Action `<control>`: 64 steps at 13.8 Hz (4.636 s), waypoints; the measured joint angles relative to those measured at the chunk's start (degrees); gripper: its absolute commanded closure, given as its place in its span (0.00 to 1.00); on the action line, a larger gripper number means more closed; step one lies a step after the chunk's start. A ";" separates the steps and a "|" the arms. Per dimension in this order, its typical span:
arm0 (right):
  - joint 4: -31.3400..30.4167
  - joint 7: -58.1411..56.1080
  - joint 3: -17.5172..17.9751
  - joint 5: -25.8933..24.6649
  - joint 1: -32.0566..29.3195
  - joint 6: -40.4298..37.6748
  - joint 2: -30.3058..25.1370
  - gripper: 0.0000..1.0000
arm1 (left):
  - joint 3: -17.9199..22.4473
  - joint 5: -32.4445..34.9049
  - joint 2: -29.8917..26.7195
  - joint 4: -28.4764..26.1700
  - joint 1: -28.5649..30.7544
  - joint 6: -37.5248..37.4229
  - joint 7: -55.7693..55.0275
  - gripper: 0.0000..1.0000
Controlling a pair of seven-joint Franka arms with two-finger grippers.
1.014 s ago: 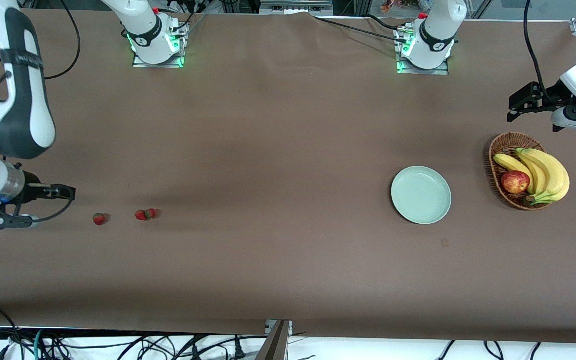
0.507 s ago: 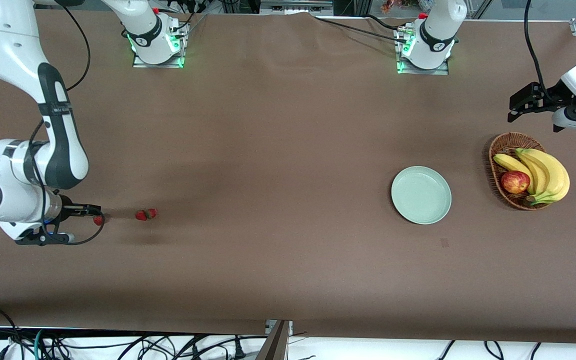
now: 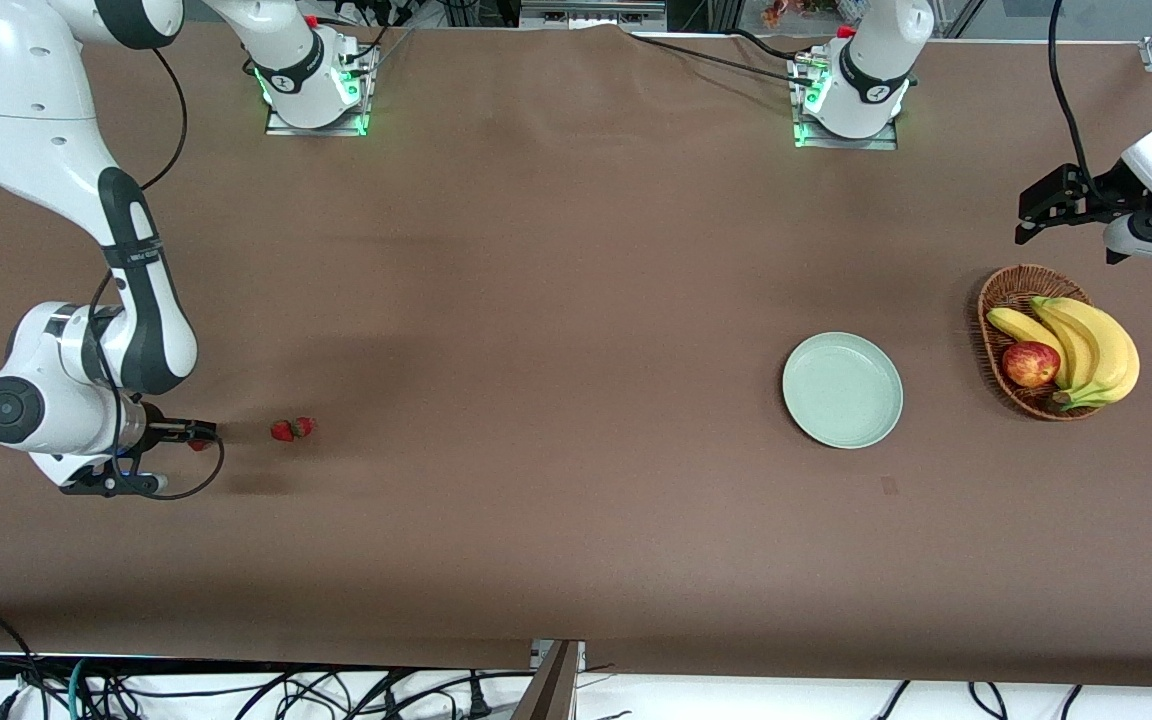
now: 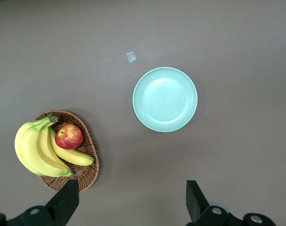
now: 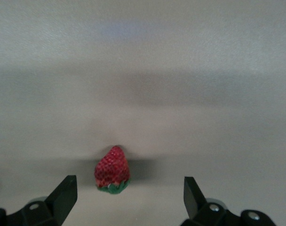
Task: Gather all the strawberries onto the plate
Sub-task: 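Reach the right gripper down and grasp one red strawberry, then carry the strawberry toward the green plate and open the right gripper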
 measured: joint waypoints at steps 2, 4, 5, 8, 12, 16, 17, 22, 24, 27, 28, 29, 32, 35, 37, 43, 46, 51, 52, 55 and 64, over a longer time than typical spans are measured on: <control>-0.13 0.00 0.00 0.03 -0.13 0.06 0.15 0.00 | 0.00 0.00 0.00 0.00 0.00 -0.02 0.00 0.00; -0.17 0.00 0.02 0.06 -0.14 0.06 0.15 0.00 | 0.01 0.00 0.00 0.00 0.00 -0.05 0.00 0.00; -0.22 0.00 0.03 0.07 -0.14 0.06 0.15 0.00 | 0.01 0.00 0.00 0.00 0.00 -0.08 0.00 0.00; -0.41 0.00 0.07 0.17 -0.14 0.06 0.15 0.00 | 0.01 0.00 0.00 0.00 0.00 -0.15 0.00 0.00; -0.65 0.00 0.07 2.55 -0.16 0.06 0.28 0.02 | 0.01 0.00 0.00 0.00 0.00 -0.18 0.00 0.00; -0.95 0.00 0.07 3.07 -0.20 0.06 0.29 0.37 | 0.01 0.00 0.00 0.00 0.00 -0.27 0.00 0.00; -0.96 0.00 0.07 3.09 -0.20 0.06 0.29 0.43 | 0.01 0.00 0.00 0.00 0.00 -0.30 0.00 0.00; -0.98 0.00 0.07 3.15 -0.21 0.08 0.31 0.62 | 0.01 0.00 0.00 0.00 0.00 -0.46 0.00 0.00; -0.98 0.00 0.07 3.15 -0.21 0.09 0.31 0.62 | 0.01 0.00 0.00 0.00 0.00 -0.51 0.00 0.00; -0.98 0.00 0.07 3.25 -0.22 0.09 0.36 0.73 | 0.05 0.00 0.00 0.00 0.00 -0.53 0.00 0.00; -0.98 0.00 0.07 3.26 -0.22 0.09 0.35 0.77 | 0.08 0.00 0.00 0.00 0.00 -0.54 0.00 0.00; -0.98 0.00 0.07 3.32 -0.22 0.05 0.34 0.80 | 0.10 0.00 0.00 0.00 0.00 -0.55 0.00 0.00; -0.94 0.00 0.07 3.34 -0.22 0.10 0.34 0.82 | 0.11 0.00 0.00 0.00 0.00 -0.56 0.00 0.00; 0.10 -0.02 0.15 3.34 -0.21 0.59 0.32 0.82 | 0.11 0.00 0.00 0.00 0.00 -0.57 0.00 0.00; 1.88 -0.07 0.87 3.36 -0.19 0.22 -0.04 0.82 | 0.11 0.00 0.00 0.00 0.00 -0.57 0.00 0.00; 6.55 9.79 12.04 5.84 1.00 -2.85 -1.33 0.82 | 0.26 0.00 0.00 0.00 0.10 -0.61 0.00 0.00; 6.91 29.38 14.78 6.00 8.81 -0.84 -1.30 0.81 | 0.42 0.00 0.01 0.00 0.16 -0.62 0.00 0.00; 7.00 62.01 14.84 6.03 29.05 14.43 0.87 0.81 | 0.47 0.00 0.01 0.00 0.17 -0.65 0.00 0.00; 7.03 66.03 14.83 6.03 32.24 17.54 1.76 0.81 | 0.47 0.00 0.01 0.00 0.17 -0.65 0.00 0.00; 8.58 73.10 14.78 6.03 40.43 23.48 5.04 0.80 | 0.47 0.00 0.02 0.00 0.17 -0.66 0.00 0.00; 16.53 77.96 12.59 6.03 46.25 25.46 9.61 0.00 | 0.24 0.00 0.02 0.00 0.17 -0.68 0.00 0.00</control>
